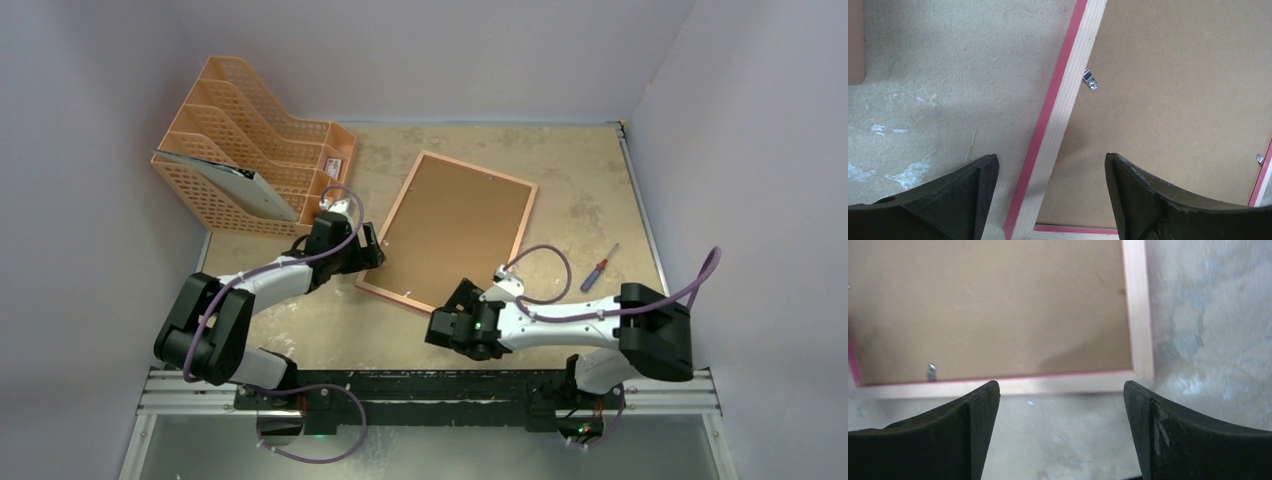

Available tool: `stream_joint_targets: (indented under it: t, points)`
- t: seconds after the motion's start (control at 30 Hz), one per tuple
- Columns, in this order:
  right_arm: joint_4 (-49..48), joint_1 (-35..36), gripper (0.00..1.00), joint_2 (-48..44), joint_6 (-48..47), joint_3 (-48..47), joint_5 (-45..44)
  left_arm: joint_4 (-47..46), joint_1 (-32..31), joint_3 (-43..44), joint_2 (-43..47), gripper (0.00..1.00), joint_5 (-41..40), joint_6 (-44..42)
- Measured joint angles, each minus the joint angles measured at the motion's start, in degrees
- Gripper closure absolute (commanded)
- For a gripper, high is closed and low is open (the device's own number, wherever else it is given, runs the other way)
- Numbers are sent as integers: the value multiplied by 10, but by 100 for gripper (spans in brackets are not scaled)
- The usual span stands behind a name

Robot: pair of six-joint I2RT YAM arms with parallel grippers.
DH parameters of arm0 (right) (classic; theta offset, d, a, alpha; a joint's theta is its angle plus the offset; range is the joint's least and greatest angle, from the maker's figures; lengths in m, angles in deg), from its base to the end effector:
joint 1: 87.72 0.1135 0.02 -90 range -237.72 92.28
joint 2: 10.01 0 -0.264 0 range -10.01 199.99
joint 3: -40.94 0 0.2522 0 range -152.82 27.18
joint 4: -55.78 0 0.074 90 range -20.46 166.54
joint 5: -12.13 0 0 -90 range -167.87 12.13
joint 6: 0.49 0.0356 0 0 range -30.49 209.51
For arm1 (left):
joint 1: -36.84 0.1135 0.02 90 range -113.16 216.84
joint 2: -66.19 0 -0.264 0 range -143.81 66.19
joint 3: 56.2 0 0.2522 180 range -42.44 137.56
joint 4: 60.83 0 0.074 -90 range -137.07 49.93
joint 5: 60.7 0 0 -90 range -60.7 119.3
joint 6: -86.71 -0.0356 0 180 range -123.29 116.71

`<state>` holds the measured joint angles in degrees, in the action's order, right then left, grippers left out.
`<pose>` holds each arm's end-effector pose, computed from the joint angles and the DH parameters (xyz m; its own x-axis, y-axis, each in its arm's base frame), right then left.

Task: Take the photo out of the frame
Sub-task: Turn over the photo frame at the center of the board.

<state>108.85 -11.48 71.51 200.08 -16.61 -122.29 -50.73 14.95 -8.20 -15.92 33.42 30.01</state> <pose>0.0798 0.2212 0.1753 -0.5331 0.6344 -0.5598 0.4476 0.7730 0.4496 0.2506 -0.1034 0.1572 -0.7712 -0.2803 -0.5716 -0.0045 0.9002 -0.4354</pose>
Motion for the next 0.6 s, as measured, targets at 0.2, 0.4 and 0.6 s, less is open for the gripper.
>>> stream_joint_targets:
  t: [0.2, 0.4, 0.6]
  points:
    - [-2, -93, 1, 32, -150, -86, -60, 21, 0, 10, 0, 18, -11, -1]
    - [-238, -321, 1, -103, -473, 18, 78, 34, 0, 24, -1, 17, -12, -4]
    - [-358, -471, 1, -207, -636, 61, 232, 50, 0, 39, -1, 17, -12, -16]
